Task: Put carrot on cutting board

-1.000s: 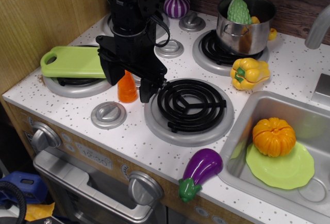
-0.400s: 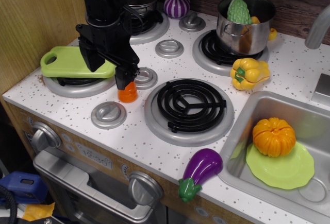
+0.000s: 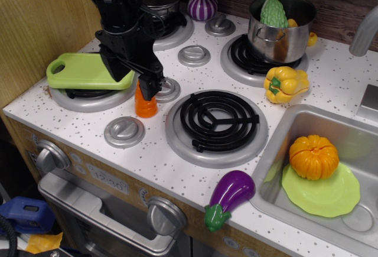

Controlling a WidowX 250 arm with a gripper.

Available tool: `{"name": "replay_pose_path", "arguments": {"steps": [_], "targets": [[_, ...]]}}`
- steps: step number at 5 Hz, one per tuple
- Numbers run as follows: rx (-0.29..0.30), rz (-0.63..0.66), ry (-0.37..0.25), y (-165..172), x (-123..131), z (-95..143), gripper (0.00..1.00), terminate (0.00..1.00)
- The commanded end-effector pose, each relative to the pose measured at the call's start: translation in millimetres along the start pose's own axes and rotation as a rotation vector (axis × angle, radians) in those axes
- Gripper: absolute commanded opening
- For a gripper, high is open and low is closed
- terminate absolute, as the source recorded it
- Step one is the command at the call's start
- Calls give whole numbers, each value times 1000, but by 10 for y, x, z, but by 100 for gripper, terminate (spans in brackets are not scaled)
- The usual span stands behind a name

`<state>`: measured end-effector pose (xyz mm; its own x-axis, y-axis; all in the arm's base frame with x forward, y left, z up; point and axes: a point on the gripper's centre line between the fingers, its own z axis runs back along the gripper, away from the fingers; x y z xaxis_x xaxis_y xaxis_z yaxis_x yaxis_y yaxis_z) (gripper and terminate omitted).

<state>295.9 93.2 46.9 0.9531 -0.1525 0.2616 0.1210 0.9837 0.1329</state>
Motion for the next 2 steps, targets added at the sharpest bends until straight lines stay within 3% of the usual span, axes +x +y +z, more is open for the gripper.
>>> {"name": "replay_pose_path", "arguments": {"steps": [1,2], "targets": [[5,9,-53,-17,62,-46,100,0],[-8,13,-67,-57,77,-115,100,0]]}}
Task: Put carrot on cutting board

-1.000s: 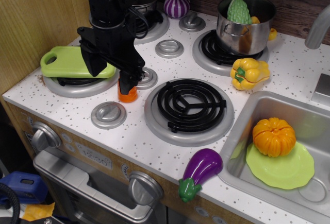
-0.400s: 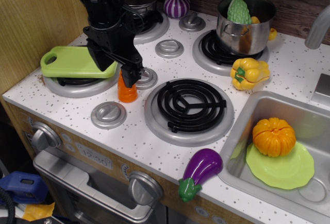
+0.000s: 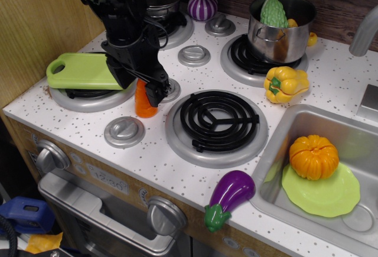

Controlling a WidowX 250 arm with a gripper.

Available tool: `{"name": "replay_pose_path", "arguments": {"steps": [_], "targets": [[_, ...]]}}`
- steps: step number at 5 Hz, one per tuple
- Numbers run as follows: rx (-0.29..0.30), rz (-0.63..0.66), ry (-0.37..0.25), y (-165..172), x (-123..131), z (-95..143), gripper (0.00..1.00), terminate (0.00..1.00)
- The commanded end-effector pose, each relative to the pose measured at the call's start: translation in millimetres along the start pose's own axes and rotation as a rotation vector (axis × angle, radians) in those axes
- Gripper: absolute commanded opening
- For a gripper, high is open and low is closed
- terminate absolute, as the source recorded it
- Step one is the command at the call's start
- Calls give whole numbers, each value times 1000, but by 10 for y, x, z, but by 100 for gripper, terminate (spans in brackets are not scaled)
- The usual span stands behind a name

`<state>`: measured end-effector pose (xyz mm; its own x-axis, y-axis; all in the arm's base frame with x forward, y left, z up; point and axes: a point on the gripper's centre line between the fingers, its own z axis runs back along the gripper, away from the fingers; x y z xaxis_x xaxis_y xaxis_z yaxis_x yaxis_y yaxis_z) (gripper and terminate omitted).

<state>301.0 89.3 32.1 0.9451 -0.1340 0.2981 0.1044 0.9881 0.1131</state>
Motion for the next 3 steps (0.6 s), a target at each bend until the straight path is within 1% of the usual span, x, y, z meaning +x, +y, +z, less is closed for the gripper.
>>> {"name": "replay_pose_path", "arguments": {"steps": [1,2,3], "targets": [[-10,-14,-46,-10,71,-29,100,0],[-30,-3,-56,-24,95,-67,0,0],[-38,-7,-53,-24,99,-34,100,0]]}}
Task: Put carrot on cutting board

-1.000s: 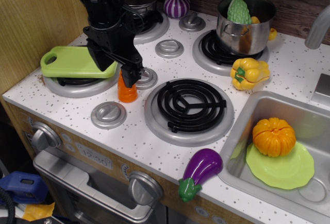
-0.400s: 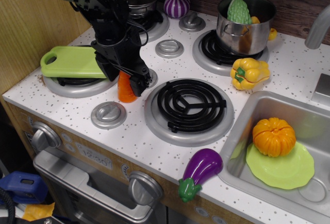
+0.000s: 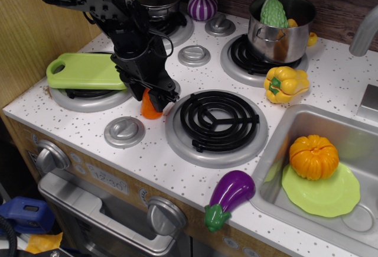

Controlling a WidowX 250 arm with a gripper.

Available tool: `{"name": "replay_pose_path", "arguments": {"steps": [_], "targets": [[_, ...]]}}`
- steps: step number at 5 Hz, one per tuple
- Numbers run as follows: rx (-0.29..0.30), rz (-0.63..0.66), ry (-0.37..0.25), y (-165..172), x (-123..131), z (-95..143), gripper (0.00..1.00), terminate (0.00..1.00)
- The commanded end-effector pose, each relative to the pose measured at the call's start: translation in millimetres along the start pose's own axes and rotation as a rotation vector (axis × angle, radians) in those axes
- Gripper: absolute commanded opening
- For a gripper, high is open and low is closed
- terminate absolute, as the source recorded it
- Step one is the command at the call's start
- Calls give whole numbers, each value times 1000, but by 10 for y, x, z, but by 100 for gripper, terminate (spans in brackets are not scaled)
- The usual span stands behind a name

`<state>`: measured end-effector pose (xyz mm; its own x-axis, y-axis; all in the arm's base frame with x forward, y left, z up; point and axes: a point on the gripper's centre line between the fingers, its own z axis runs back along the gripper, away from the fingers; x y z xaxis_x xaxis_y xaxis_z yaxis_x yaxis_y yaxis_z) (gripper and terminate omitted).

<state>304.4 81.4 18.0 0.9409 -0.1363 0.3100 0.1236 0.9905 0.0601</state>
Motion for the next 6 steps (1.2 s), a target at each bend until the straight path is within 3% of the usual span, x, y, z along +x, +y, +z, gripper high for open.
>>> {"name": "replay_pose_path", "arguments": {"steps": [1,3,4,6], "targets": [[31,-12,8,93,111,270,0,0],[67,-92,130,410,108,749,0,0],[78,-172,137,688,85,808,0,0],[112,-269,80,1022,-1,591,0,0]]}}
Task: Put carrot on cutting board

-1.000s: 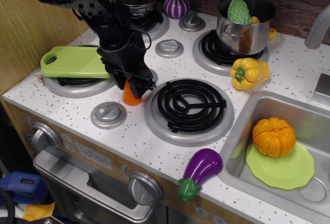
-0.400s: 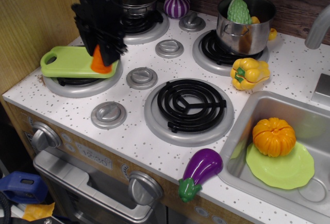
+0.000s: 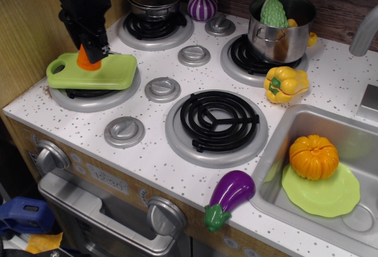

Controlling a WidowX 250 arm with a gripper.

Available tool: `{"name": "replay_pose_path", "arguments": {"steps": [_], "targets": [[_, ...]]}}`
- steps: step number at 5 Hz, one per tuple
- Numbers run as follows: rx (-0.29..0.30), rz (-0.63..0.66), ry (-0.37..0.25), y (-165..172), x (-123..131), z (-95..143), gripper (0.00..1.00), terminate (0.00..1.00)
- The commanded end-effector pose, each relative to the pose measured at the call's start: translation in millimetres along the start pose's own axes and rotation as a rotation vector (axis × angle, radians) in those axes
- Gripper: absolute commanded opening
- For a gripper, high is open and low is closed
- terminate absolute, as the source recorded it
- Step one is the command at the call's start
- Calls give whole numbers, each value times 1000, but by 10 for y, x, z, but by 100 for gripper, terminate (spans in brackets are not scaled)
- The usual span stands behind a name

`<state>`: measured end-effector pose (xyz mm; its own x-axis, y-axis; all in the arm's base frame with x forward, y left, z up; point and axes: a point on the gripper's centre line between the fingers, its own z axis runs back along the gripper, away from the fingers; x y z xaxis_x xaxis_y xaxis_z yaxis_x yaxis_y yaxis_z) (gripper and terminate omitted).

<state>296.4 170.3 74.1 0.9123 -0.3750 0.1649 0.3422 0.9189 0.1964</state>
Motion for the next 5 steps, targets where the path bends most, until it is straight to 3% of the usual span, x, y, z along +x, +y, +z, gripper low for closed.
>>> {"name": "replay_pose_path", "arguments": {"steps": [1,2,3,4,5], "targets": [[28,-40,-64,223,0,-80,0,0],[13,-40,-102,224,30,-186,0,0],[14,-42,-124,179,42,-214,100,0],[14,-42,-124,179,42,-214,100,0],[14,-42,-124,179,42,-214,100,100]]}}
